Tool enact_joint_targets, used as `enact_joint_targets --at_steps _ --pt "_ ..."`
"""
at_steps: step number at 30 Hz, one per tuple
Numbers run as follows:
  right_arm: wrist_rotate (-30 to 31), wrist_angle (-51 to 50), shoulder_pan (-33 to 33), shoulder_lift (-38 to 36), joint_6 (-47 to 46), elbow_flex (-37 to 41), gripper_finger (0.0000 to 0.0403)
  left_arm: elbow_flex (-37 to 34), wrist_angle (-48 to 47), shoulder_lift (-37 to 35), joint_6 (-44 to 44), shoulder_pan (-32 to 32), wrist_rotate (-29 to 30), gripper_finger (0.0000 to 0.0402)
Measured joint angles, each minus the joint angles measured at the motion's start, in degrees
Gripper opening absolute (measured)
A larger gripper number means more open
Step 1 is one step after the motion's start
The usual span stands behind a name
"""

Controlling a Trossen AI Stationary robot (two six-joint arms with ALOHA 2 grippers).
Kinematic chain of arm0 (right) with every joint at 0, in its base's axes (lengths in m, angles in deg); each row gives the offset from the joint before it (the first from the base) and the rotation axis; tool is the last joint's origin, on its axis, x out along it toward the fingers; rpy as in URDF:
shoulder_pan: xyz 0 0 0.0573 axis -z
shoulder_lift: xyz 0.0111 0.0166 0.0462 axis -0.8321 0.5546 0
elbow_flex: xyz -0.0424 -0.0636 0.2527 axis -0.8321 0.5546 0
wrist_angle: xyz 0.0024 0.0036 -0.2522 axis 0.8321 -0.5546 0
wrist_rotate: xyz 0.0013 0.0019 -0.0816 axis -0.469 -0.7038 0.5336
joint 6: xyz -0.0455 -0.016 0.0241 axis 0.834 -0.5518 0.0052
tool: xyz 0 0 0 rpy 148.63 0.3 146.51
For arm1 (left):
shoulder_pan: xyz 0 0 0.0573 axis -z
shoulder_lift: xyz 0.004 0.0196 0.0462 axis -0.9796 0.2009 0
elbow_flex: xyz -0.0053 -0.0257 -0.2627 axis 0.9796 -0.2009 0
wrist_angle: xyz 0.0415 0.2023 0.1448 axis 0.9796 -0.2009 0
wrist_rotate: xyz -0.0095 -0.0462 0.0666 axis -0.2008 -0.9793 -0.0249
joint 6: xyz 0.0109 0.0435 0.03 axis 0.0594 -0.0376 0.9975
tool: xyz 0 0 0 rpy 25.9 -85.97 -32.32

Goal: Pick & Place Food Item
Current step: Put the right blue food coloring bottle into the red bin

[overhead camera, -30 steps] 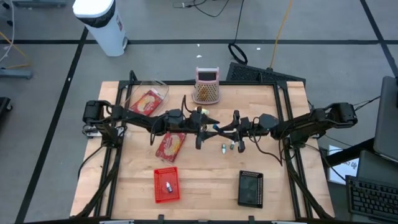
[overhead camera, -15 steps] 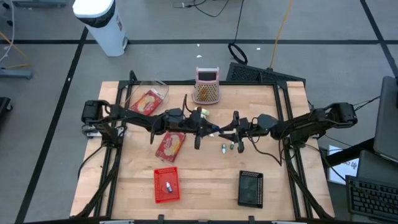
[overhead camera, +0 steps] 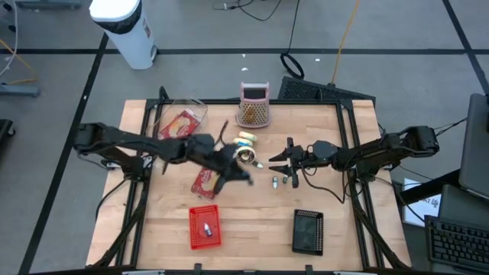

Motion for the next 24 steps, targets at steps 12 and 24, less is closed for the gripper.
enact_joint_targets --at_steps 12,24 --pt "0.0 -0.57 0.92 0.0 0.0 0.0 0.0126 -3.49 -24.73 -2.17 -30.44 22.54 7.21 0.0051" --pt "0.0 -0.5 0.9 0.0 -0.02 0.0 0.0125 -6.86 -25.17 -2.21 -50.18 29.85 14.45 0.0051"
